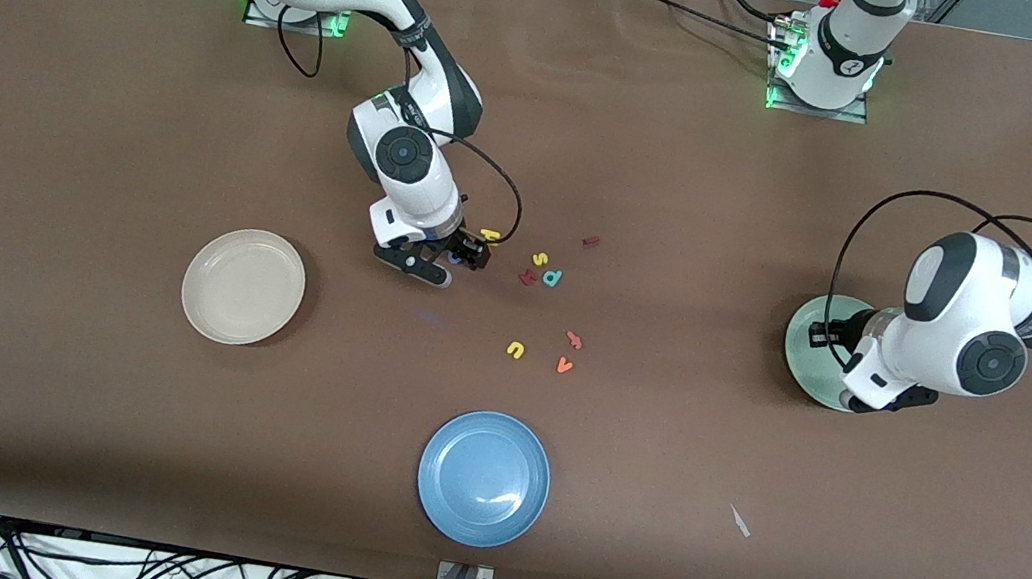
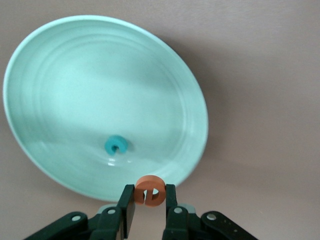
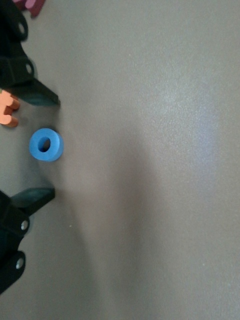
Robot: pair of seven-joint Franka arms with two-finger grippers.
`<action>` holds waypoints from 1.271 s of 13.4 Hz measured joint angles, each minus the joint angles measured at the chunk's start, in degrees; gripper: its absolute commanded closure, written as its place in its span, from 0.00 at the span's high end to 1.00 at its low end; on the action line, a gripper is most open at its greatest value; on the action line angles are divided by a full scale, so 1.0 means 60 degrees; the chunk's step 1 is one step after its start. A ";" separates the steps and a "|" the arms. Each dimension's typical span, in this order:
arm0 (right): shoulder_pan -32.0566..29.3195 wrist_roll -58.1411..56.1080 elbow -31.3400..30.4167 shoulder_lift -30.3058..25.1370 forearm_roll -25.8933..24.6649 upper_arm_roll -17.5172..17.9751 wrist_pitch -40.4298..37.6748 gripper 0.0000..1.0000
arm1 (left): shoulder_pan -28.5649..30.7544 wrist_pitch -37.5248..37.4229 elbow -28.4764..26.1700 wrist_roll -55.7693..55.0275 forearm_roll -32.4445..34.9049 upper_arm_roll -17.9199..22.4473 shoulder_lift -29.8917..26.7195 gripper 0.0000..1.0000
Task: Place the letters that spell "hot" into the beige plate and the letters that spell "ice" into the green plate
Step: 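Place the e on the green plate while the right gripper grasps the o, then drop the blue o on the cream plate while the left gripper lowers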
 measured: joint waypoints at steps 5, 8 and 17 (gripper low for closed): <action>0.0004 0.0018 -0.0080 -0.0017 -0.0008 0.0032 0.0368 0.29 | 0.0158 0.0112 0.0070 -0.0003 0.0282 -0.0010 0.0421 1.00; 0.0003 0.0024 -0.0083 -0.0028 -0.0011 0.0041 0.0396 0.22 | 0.0178 -0.0070 0.0270 -0.0314 0.0122 -0.0414 0.0102 1.00; -0.1718 -0.2522 -0.0085 -0.1647 -0.0143 -0.0034 -0.2558 0.22 | 0.0029 0.0373 -0.0300 -0.5250 -0.0392 -0.3548 -0.0486 1.00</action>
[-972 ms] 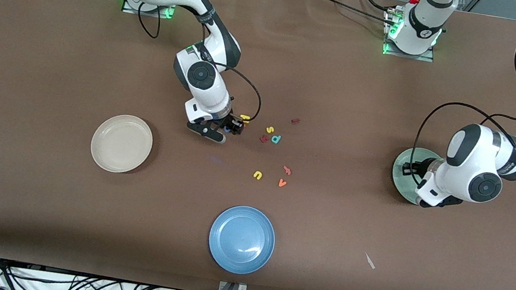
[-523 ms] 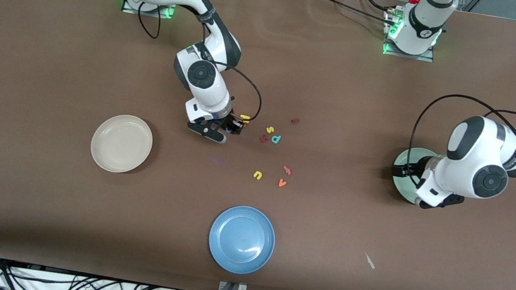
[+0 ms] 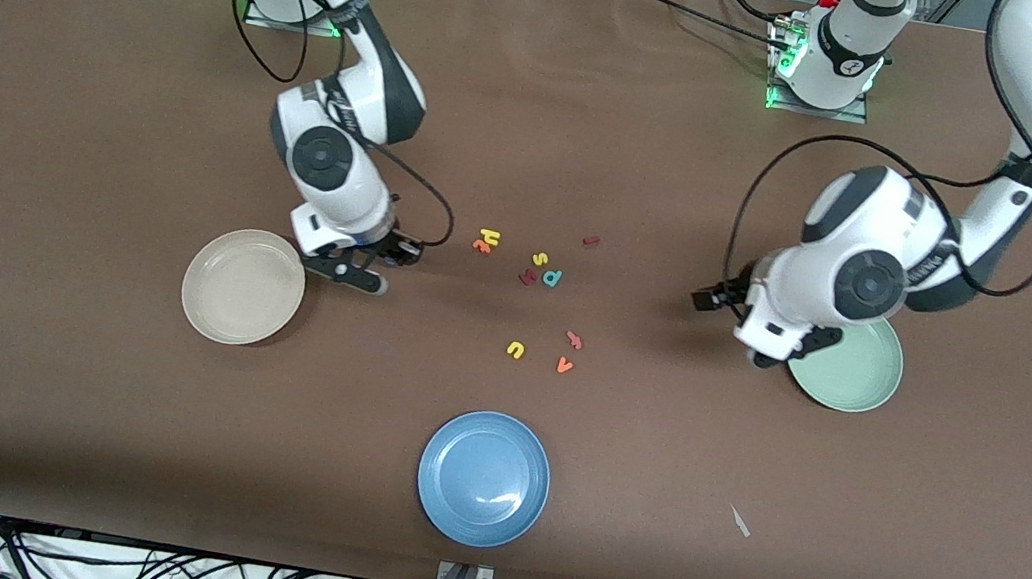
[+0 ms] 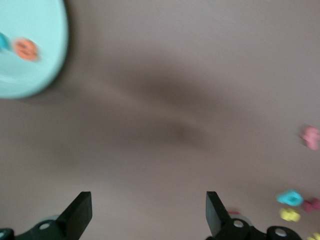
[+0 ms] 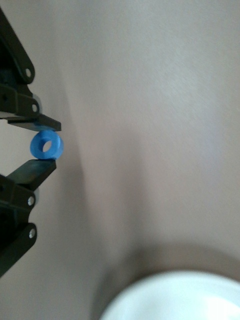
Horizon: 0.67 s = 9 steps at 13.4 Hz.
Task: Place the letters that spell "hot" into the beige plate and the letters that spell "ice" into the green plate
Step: 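Drop the blue o on the cream plate while the left gripper lowers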
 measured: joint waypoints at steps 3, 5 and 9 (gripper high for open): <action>-0.1039 -0.2267 -0.0047 -0.0464 -0.0014 -0.0065 -0.1023 0.22 | -0.0742 0.1860 -0.0897 -0.1651 0.0171 -0.0336 0.0022 0.99; -0.1942 -0.3924 -0.0081 -0.0536 -0.0018 -0.0335 -0.1314 0.23 | -0.1366 0.2813 -0.1395 -0.3114 0.1135 -0.0326 0.0175 0.99; -0.2887 -0.5577 -0.0114 -0.0534 -0.0015 -0.0681 -0.1390 0.46 | -0.2196 0.3339 -0.1599 -0.6274 0.4170 -0.0283 0.1229 0.99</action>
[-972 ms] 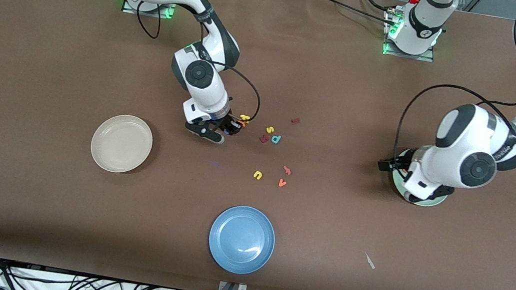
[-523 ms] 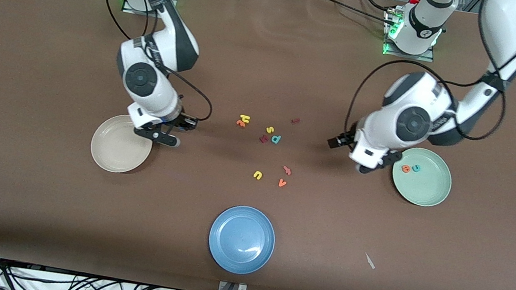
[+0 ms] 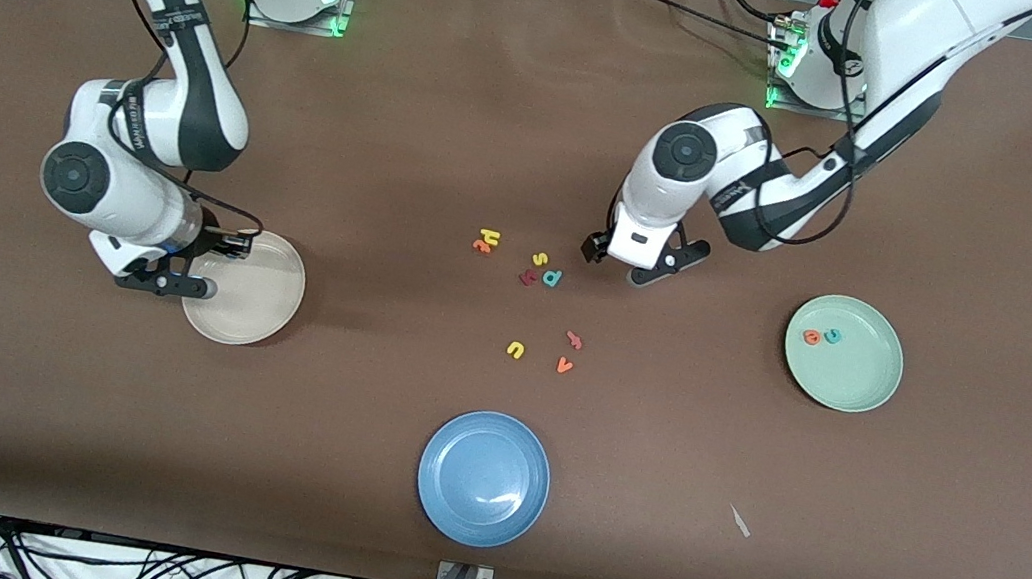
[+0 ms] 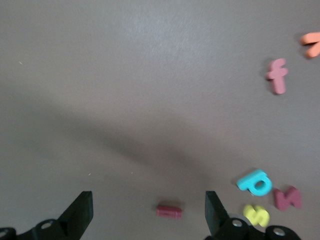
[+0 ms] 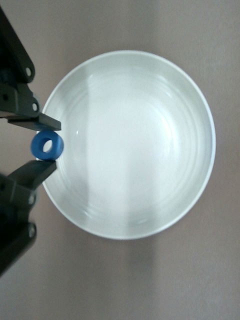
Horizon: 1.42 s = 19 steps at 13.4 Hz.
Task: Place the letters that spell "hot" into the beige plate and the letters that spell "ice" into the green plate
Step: 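Drop the blue o on the cream plate while the left gripper lowers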
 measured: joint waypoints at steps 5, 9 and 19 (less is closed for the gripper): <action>0.0099 0.0035 -0.0003 0.0000 0.0001 0.0036 0.0000 0.53 | -0.0110 0.0200 0.0063 -0.1475 0.1409 0.0009 0.1115 0.99; 0.0114 0.1302 -0.0001 -0.0005 0.0059 0.0641 0.0008 0.57 | -0.0497 0.0710 0.0112 -0.1901 0.1409 -0.0001 0.1189 0.95; 0.1237 0.4913 -0.0004 0.0031 0.0087 0.1609 0.0827 0.64 | -0.0694 0.0719 0.0149 -0.2036 0.1409 0.0167 0.1330 0.44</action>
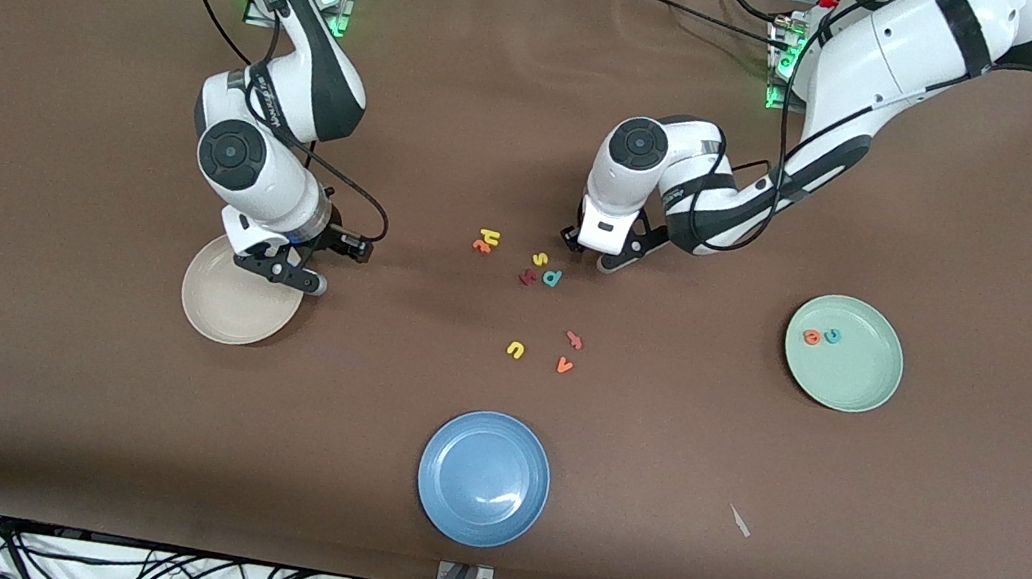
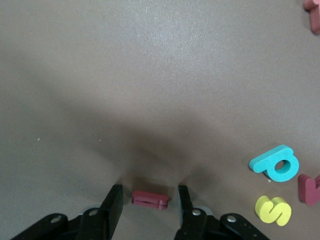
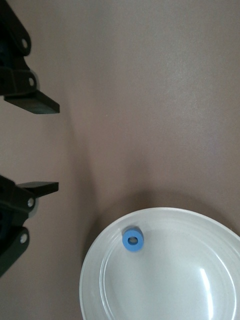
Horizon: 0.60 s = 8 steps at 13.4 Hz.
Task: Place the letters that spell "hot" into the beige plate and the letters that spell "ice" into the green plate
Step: 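Drop the blue o on the cream plate while the left gripper lowers, then grasp the small maroon letter with the left gripper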
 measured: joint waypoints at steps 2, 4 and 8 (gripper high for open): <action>0.0036 0.0100 -0.0002 0.0011 0.0000 0.0003 0.0066 0.64 | -0.0002 0.0006 0.0016 0.0001 0.0000 -0.0002 0.0002 0.41; 0.0074 0.0145 -0.0004 0.0019 0.0001 0.0004 0.0083 0.65 | -0.0002 0.0008 0.0031 0.0001 0.0000 -0.0002 0.0004 0.36; 0.0096 0.0173 -0.0008 0.0025 0.0001 0.0003 0.0089 0.67 | -0.0001 0.0009 0.0052 0.0003 0.0000 -0.0005 0.0004 0.21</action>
